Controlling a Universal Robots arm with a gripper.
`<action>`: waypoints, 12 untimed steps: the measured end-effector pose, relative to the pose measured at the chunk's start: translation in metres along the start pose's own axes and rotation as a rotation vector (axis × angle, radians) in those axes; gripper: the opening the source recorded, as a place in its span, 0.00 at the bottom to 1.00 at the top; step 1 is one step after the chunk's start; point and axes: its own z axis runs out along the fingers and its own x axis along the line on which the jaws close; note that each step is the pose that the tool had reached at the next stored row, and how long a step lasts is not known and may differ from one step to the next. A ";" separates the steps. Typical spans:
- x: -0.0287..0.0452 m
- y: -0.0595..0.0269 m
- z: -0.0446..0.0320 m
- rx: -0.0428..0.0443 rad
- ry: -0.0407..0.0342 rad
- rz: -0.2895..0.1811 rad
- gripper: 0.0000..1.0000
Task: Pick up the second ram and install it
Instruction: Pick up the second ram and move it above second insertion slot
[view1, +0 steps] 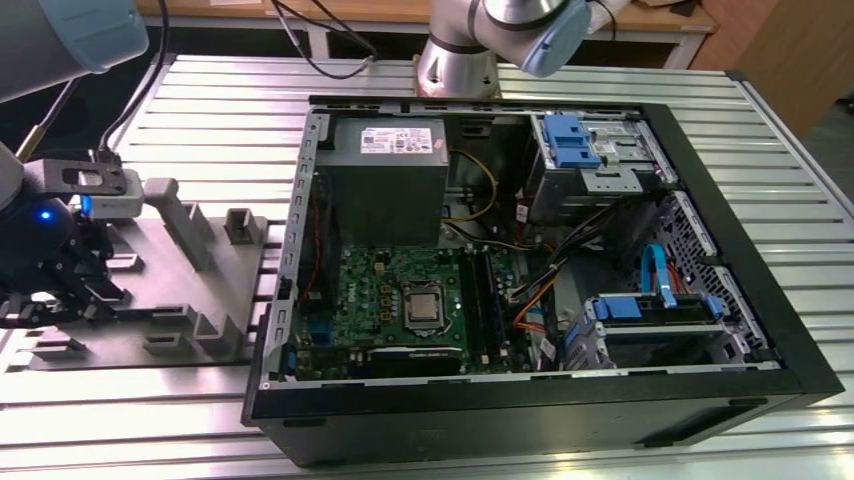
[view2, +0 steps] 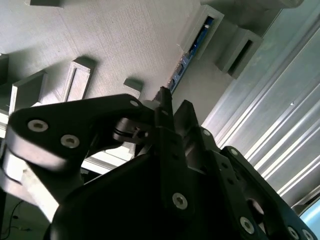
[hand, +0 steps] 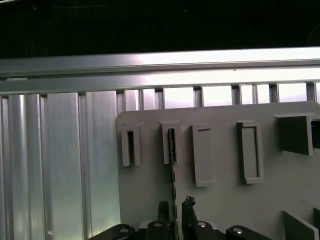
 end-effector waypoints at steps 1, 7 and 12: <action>0.0000 0.0000 0.0000 0.0000 0.0000 0.000 0.23; 0.0000 0.0001 0.0006 -0.0008 -0.0006 -0.029 0.30; 0.0002 0.0009 0.0047 -0.0022 -0.0011 -0.065 0.30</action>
